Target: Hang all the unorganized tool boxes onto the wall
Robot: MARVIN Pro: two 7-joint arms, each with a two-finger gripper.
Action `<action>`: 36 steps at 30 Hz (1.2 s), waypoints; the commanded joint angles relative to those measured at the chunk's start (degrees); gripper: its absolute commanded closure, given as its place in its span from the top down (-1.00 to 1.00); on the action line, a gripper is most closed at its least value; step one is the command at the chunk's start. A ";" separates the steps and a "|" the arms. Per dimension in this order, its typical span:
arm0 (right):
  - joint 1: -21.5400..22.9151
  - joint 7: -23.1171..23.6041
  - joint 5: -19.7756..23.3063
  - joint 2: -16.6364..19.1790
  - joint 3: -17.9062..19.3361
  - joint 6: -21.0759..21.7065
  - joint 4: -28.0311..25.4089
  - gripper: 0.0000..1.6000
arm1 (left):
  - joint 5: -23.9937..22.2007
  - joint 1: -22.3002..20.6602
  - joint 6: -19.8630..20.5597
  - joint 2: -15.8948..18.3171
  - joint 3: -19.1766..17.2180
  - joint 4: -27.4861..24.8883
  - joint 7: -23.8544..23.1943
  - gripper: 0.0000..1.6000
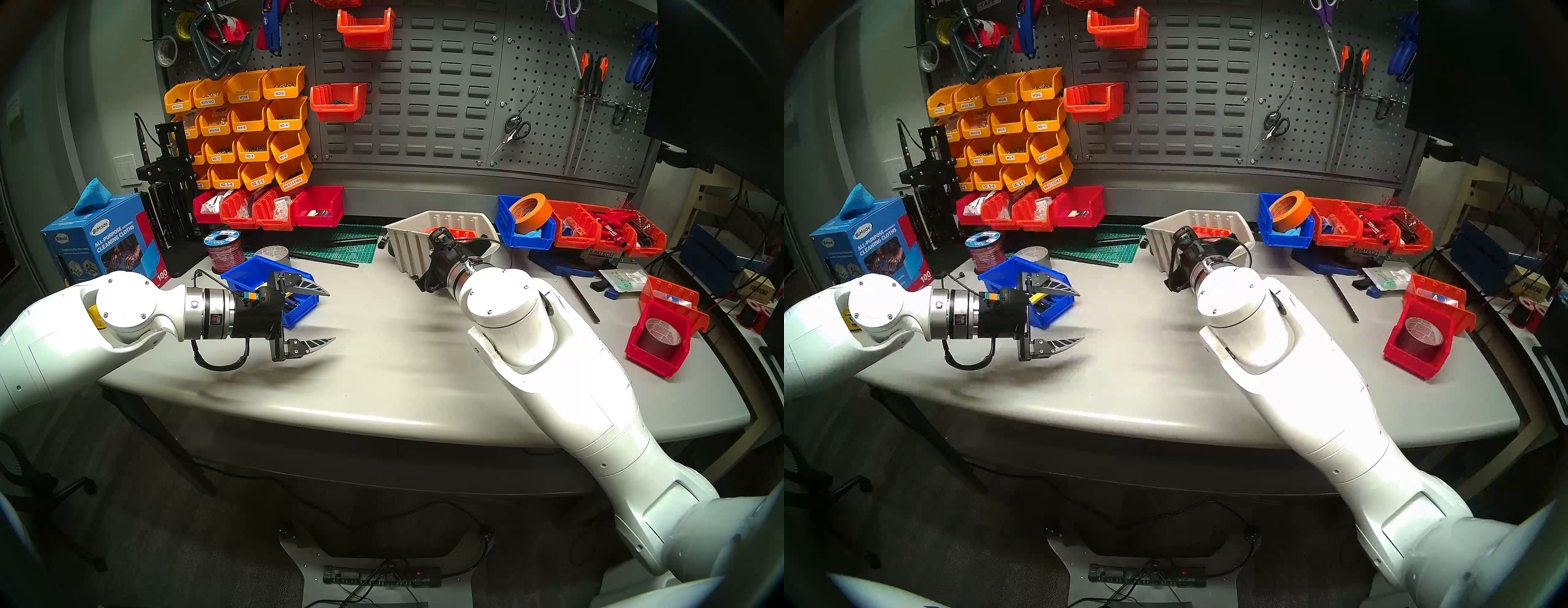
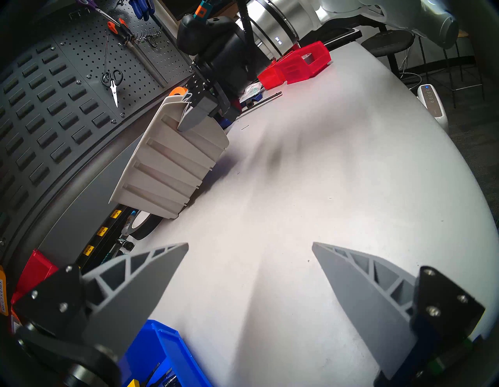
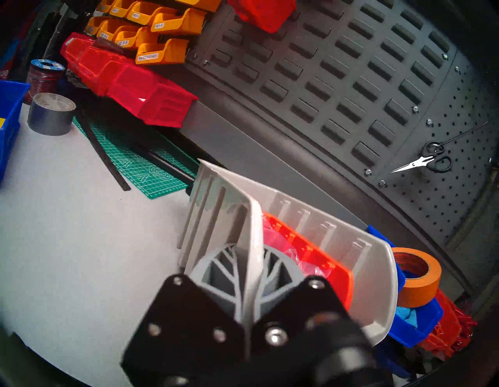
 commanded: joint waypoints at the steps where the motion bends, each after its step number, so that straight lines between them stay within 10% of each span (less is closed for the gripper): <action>1: 3.82 -3.64 -3.18 -2.40 -0.42 -0.64 -0.69 -1.00 | -0.06 -0.59 -0.02 0.08 -0.52 -0.10 0.03 1.00; 17: 3.54 -5.45 -4.06 -3.86 -1.40 1.67 -1.29 -1.00 | -0.07 -0.60 0.01 0.08 -0.53 -0.11 0.01 1.00; 36: -13.73 -5.04 6.30 2.40 2.70 7.31 -11.60 -0.98 | -0.06 -0.59 -0.01 0.08 -0.52 -0.11 0.03 1.00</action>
